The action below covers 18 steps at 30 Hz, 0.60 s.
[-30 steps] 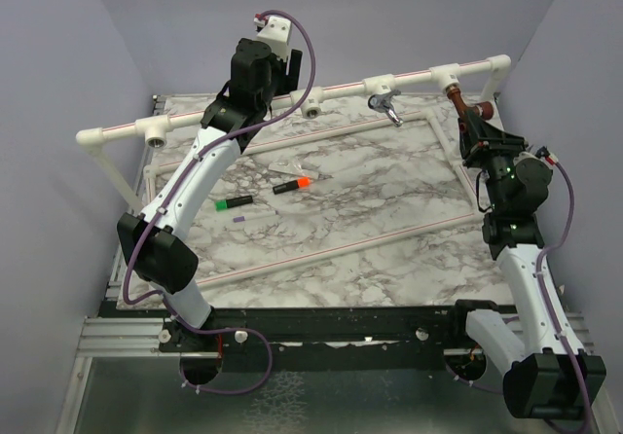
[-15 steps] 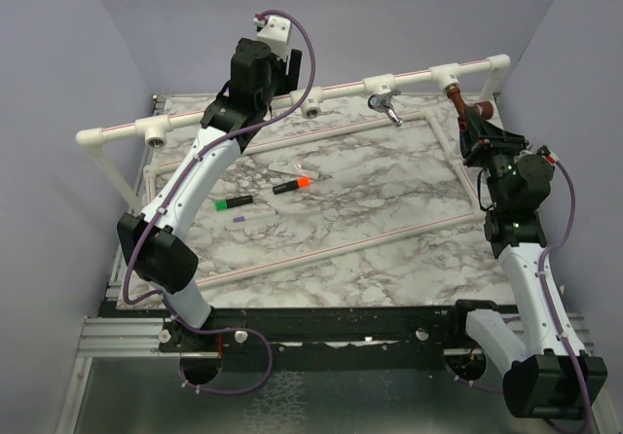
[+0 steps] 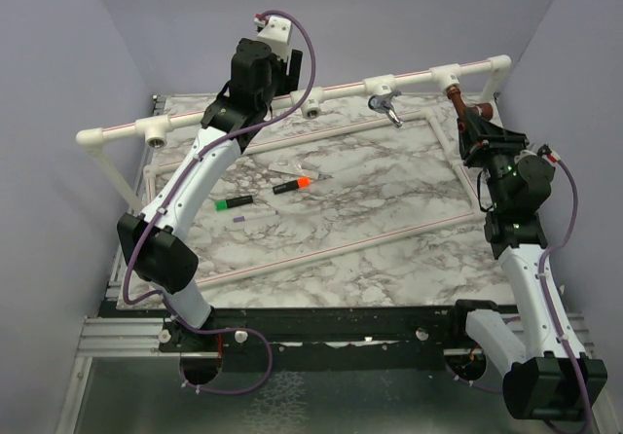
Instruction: Install the water faucets
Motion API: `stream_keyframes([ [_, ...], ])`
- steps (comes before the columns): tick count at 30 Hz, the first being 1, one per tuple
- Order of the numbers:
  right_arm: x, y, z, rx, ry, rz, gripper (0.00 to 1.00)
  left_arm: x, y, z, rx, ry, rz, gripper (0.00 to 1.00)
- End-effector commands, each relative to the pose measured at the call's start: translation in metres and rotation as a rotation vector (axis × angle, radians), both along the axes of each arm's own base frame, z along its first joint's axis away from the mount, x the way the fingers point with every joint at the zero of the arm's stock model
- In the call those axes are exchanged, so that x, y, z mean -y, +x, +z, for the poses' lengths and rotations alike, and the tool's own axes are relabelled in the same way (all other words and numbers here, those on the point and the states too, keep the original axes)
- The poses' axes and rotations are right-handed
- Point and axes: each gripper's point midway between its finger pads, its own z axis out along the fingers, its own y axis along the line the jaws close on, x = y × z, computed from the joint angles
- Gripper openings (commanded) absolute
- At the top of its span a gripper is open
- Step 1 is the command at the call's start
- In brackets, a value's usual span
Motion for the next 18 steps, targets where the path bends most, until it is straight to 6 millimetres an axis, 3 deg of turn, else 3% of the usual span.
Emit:
stream_keyframes([
  [1,-0.0042,-0.0057,0.0071,0.010,-0.021,0.014,0.33,0.0099,-0.0015,-0.0304,-0.083,0.041,-0.022,0.75],
  [18,-0.0007,-0.0103,0.0110,0.015,-0.026,-0.009,0.46,0.0098,-0.0032,-0.0283,-0.080,0.040,-0.023,0.75],
])
